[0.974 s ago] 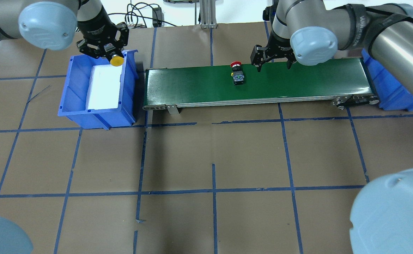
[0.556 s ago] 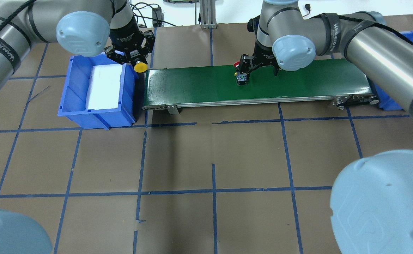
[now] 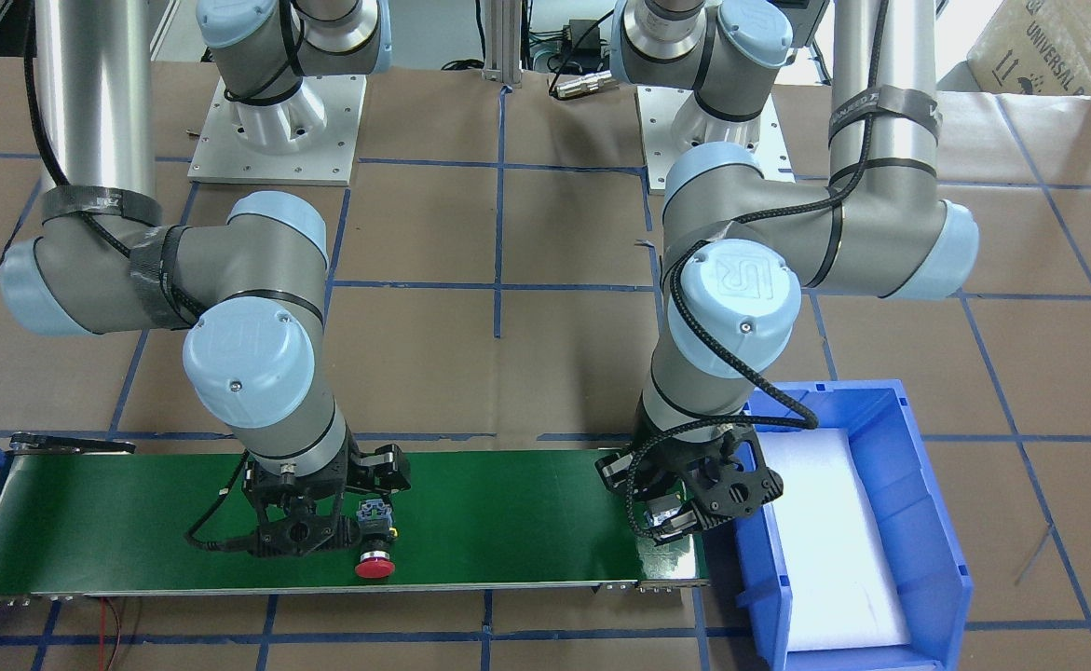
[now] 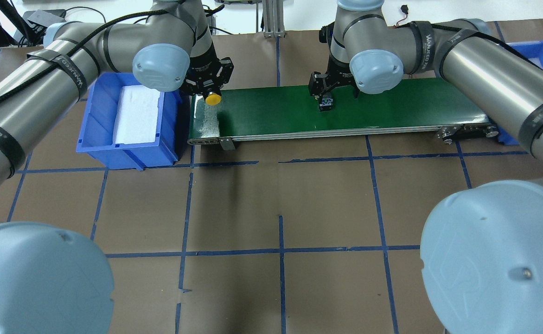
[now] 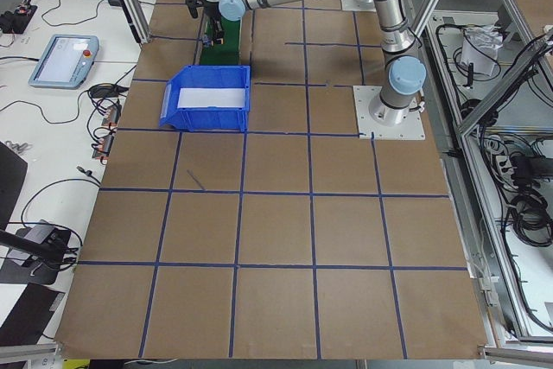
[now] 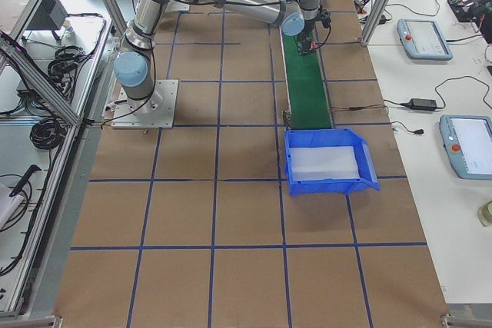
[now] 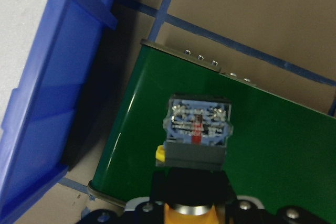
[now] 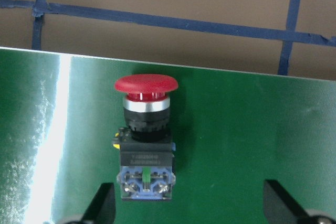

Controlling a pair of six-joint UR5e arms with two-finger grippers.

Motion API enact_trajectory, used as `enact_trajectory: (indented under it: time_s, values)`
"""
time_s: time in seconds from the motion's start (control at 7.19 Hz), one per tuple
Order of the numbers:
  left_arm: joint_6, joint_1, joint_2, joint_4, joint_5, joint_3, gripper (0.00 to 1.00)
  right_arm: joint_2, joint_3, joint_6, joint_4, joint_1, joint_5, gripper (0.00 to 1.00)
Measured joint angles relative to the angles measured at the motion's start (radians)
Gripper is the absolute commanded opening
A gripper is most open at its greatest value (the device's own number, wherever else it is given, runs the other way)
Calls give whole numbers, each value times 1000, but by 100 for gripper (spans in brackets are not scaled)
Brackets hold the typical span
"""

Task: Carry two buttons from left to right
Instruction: 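Place the yellow button on the belt while the right gripper carries the red one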

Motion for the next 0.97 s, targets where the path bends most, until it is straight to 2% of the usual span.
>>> enact_trajectory:
  time_s: [0.28,0.42,0.56,0.7,0.83,0.97]
  values:
    - [-2,-3,-25,32,-1,-1,27,27,-24,1,-6,0,1,96]
    - [-2,-3,-40,54,0,-3,27,34,-23,0,-10,-2,1,88]
    - [-2,-3,-54,72,0,-4,28,39,-23,0,-14,-3,1,31]
    - [-2,-5,-60,81,0,-5,55,43,-24,0,-15,-5,7,5]
    - [-2,-6,-63,84,1,-6,100,45,-26,-1,-13,-7,23,5]
    - [-1,-5,-63,86,2,-6,100,45,-28,-1,-10,-9,40,5]
